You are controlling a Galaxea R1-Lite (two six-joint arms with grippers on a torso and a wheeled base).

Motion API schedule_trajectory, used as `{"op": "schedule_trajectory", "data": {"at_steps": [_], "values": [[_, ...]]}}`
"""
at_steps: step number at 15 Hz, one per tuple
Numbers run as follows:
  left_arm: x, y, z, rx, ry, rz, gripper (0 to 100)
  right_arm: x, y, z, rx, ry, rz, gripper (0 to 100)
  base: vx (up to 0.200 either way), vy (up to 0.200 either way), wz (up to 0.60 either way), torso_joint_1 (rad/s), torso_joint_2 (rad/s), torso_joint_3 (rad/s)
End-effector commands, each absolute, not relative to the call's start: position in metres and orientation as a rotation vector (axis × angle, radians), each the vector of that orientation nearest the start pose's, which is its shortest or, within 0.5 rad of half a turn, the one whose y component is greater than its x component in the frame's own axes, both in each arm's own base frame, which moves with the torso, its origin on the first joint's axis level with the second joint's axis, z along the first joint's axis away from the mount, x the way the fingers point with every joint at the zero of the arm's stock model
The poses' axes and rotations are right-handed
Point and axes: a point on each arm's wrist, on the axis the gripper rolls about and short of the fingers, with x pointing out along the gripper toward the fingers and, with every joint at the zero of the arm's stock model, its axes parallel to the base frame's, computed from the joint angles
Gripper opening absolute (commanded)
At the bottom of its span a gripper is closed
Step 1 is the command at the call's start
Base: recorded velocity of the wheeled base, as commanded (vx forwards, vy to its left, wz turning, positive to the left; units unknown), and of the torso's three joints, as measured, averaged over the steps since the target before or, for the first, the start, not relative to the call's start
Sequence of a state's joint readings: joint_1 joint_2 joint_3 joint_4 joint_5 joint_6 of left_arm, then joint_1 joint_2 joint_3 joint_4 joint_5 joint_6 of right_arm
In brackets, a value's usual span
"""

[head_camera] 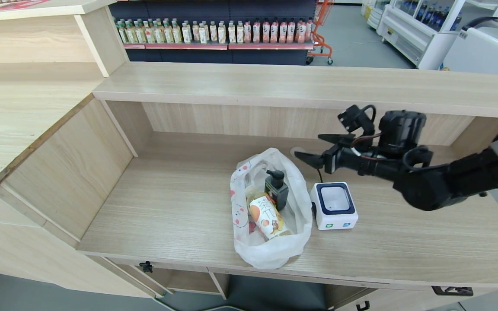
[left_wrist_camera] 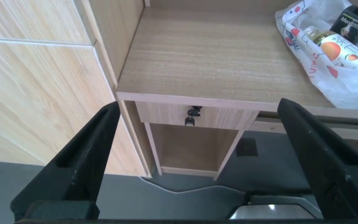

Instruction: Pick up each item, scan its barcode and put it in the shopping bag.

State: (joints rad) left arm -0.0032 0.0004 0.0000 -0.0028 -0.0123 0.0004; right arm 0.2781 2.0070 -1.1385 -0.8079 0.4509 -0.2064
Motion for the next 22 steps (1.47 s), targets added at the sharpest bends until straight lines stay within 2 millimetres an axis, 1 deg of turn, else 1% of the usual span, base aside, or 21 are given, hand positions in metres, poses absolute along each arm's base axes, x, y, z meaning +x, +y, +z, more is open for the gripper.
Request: {"op": "schedule_trajectory", "data": {"at_steps": [1,2,3,5,7,9,10,11,12,13,14,15,17,19,21,22], "values": [[-0.023,0.000,0.076,0.000,-0.003,-0.015,100,0.340,0.076,0.246,-0.190,-0.069,0.540,100,0.000,0.000,0.00,0.000,0.00,0.000],[-0.023,0.000,0.076,0.003,-0.003,-0.015,100,0.320,0.056,0.255,-0.185,-0.063,0.462,100,0.000,0.000,0.00,0.000,0.00,0.000],[-0.023,0.000,0.076,0.000,-0.003,-0.015,100,0.308,0.043,0.255,-0.186,-0.054,0.428,100,0.000,0.000,0.00,0.000,0.00,0.000],[-0.023,0.000,0.076,0.005,-0.003,-0.017,100,0.289,0.021,0.245,-0.173,-0.008,0.366,100,0.200,0.000,0.00,0.000,0.00,0.002],[-0.023,0.000,0.076,0.003,-0.003,-0.017,100,0.271,0.007,0.231,-0.150,0.044,0.321,100,0.200,0.000,0.00,-0.010,0.00,0.005],[-0.023,0.000,0.076,0.003,-0.003,-0.017,100,0.255,0.001,0.218,-0.124,0.092,0.293,100,0.200,0.000,0.00,0.007,0.00,0.005],[-0.023,0.000,0.076,0.000,-0.003,-0.015,100,0.243,-0.003,0.211,-0.121,0.115,0.276,100,0.000,0.000,0.00,0.000,0.00,0.000],[-0.023,0.000,0.076,-0.002,-0.003,-0.015,100,0.236,-0.004,0.207,-0.118,0.125,0.272,100,0.000,0.000,0.00,0.000,0.00,0.000],[-0.023,0.000,0.076,0.000,-0.003,-0.015,100,0.224,-0.006,0.200,-0.114,0.148,0.260,100,0.000,0.000,0.00,0.000,0.00,0.000],[-0.023,0.000,0.076,0.000,-0.003,-0.015,100,0.215,-0.006,0.195,-0.112,0.159,0.254,100,0.000,0.000,0.00,0.000,0.00,0.000],[-0.023,0.000,0.076,0.000,-0.003,-0.015,100,0.202,-0.006,0.188,-0.109,0.177,0.252,100,0.000,0.000,0.00,0.000,0.00,0.000],[-0.023,0.000,0.076,0.000,-0.003,-0.015,100,0.194,-0.006,0.182,-0.108,0.191,0.252,100,0.000,-0.200,0.00,-0.017,-0.01,0.002],[-0.023,0.000,0.076,-0.002,-0.003,-0.015,100,0.182,-0.007,0.173,-0.108,0.213,0.240,100,0.000,-0.200,0.00,-0.007,0.00,0.002],[-0.023,0.000,0.076,0.000,-0.003,-0.017,100,0.173,-0.014,0.166,-0.100,0.238,0.198,100,0.000,-0.200,0.00,-0.005,0.00,0.005],[-0.023,0.000,0.076,0.002,-0.003,-0.017,100,0.168,-0.023,0.160,-0.099,0.258,0.109,100,0.000,-0.200,0.00,0.002,0.00,0.002],[-0.023,0.000,0.076,0.002,-0.003,-0.017,100,0.162,-0.026,0.156,-0.098,0.258,0.076,100,0.000,0.000,0.00,0.000,0.00,0.000]]}}
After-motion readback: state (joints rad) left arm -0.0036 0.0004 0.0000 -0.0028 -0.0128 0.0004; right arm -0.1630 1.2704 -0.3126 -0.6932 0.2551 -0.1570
